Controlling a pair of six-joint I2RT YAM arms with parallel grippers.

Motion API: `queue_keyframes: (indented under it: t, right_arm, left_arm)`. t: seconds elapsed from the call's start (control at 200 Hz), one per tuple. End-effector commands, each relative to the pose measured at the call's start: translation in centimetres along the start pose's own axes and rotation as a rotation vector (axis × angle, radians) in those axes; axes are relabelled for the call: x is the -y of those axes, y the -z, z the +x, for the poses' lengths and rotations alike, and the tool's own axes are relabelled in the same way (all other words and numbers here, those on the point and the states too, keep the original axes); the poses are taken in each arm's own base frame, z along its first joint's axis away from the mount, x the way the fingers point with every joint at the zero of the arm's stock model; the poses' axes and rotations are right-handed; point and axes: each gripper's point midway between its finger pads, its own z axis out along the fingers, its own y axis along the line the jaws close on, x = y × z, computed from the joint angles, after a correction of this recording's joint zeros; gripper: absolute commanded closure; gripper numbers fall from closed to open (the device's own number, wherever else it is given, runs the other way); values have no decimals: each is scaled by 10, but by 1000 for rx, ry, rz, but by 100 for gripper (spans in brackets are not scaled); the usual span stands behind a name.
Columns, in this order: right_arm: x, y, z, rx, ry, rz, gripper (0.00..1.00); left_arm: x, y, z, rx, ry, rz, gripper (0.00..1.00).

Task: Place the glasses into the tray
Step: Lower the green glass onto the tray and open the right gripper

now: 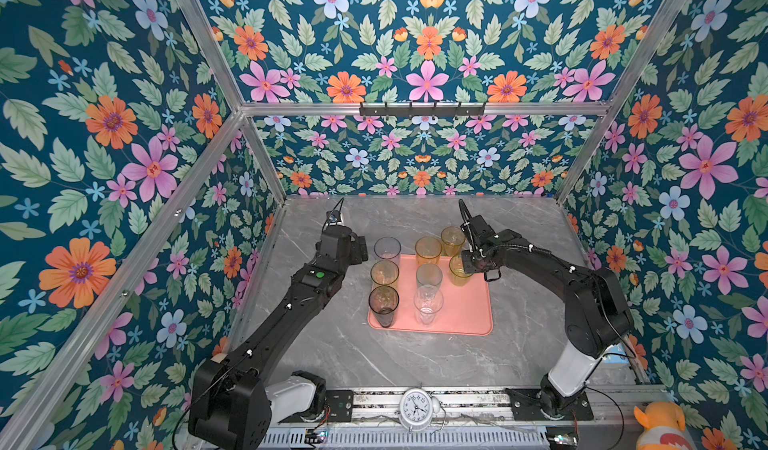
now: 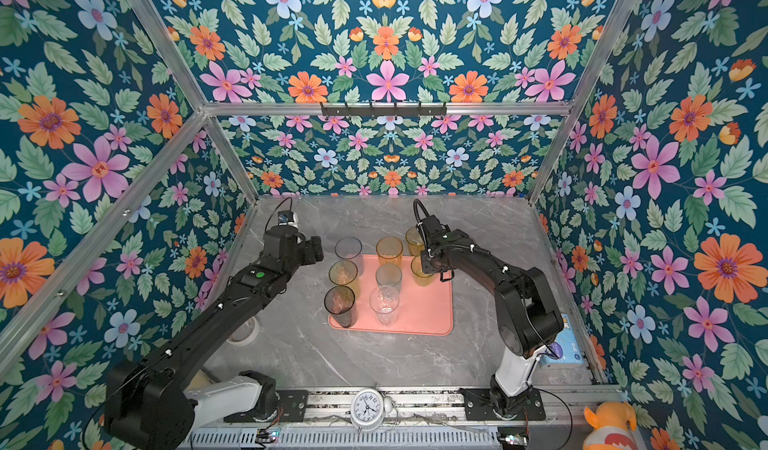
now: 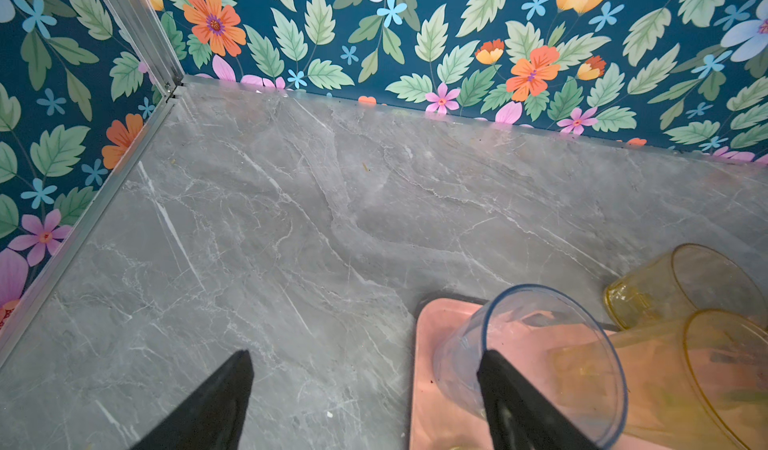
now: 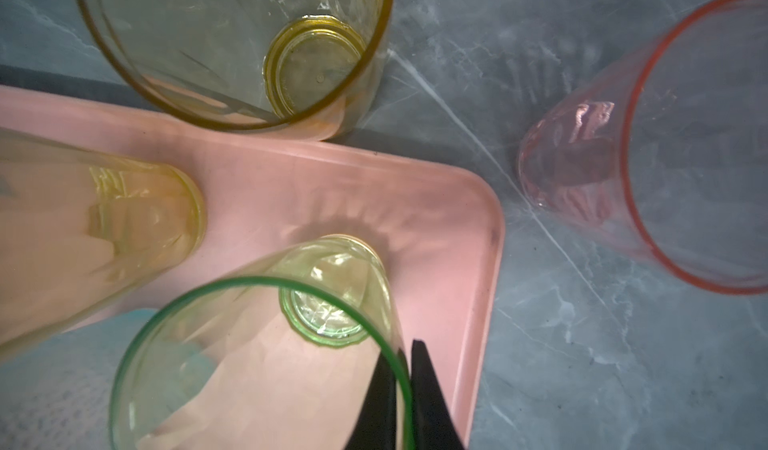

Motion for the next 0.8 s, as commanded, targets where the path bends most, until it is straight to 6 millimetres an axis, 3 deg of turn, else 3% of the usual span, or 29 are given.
queue_keyframes:
  t: [0.0,0.25,0.415,0.51,0.795]
  right_arm:
    - [1,-2,-3,9,-3,11,100]
    - [2,-2,-7,4,-16,15,94]
    - [6,0,-9,4,-33,39,75]
    - [6,8,-13,20,-45,32,68]
    - [2,43,-35,71,-29,-3,65]
  left_arm:
    - [1,1,-3,11,18,11,13]
    - [3,1,-3,12,16,19,13]
    - [2,2,-4,15,12,16,13]
    - [1,2,-4,14,11,10,13]
    - [0,2,-2,10,11,7,13]
